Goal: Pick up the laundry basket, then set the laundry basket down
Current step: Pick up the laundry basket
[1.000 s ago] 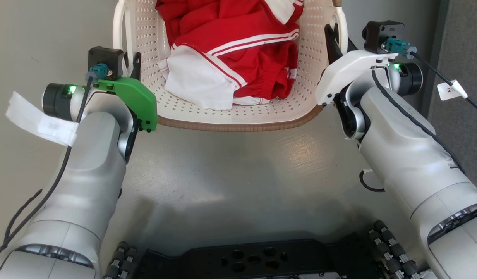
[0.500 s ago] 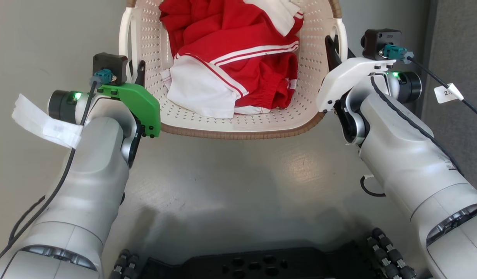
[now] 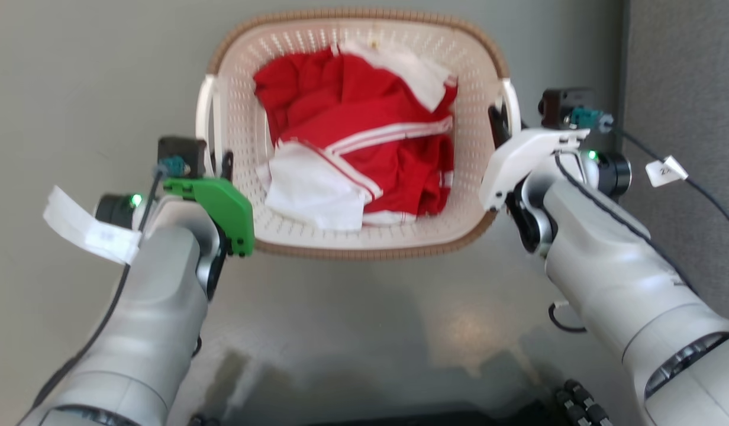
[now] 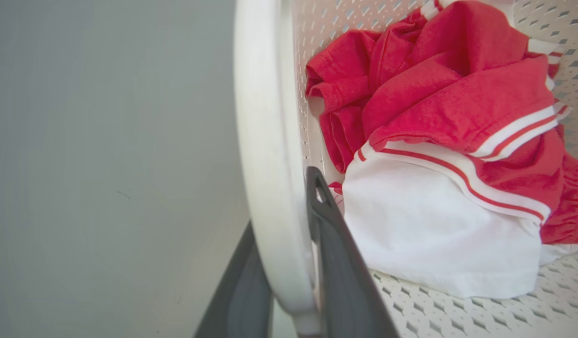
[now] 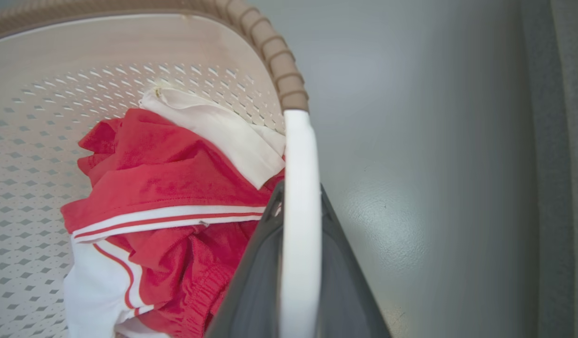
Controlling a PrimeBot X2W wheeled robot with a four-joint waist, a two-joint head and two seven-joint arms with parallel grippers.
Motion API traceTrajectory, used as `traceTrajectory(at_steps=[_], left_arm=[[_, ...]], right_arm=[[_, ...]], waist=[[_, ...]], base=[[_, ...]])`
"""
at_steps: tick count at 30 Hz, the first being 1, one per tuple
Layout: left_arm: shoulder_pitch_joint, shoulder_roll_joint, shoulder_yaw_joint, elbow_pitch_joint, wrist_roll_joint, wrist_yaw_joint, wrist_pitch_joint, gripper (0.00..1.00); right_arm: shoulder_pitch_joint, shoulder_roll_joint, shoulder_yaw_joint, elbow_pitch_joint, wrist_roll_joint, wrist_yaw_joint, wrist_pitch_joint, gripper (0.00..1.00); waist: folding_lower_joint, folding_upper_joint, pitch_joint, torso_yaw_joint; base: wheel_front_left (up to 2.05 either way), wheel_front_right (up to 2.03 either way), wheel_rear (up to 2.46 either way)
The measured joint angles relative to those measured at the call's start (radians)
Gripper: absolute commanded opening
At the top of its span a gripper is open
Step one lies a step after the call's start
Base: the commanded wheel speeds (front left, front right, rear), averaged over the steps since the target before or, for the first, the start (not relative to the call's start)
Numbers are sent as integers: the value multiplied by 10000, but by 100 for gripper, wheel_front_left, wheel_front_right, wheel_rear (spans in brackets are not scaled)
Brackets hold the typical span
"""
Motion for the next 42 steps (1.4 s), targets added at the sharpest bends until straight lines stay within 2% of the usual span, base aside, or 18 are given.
traceTrajectory(at_steps=[11,30,42], left_arm=[[1216,-69,-401,211,-740,-12,610,0],[3018,-88,-966,194,-1870,-31,1231,0],[4377,-59,-1415,219,-2169,104,1534,0]], right_arm=[[1101,71,554,326,569,240,750,0],[2784,100,1294,311,1344,284,1438,0],[4244,88,1927,17,1912,236,1753,0]], waist=[[0,0,-1473,48],[-1,0,-4009,286],[-1,0,-5846,442]], base=[[0,0,0],[0,0,0],[0,0,0]])
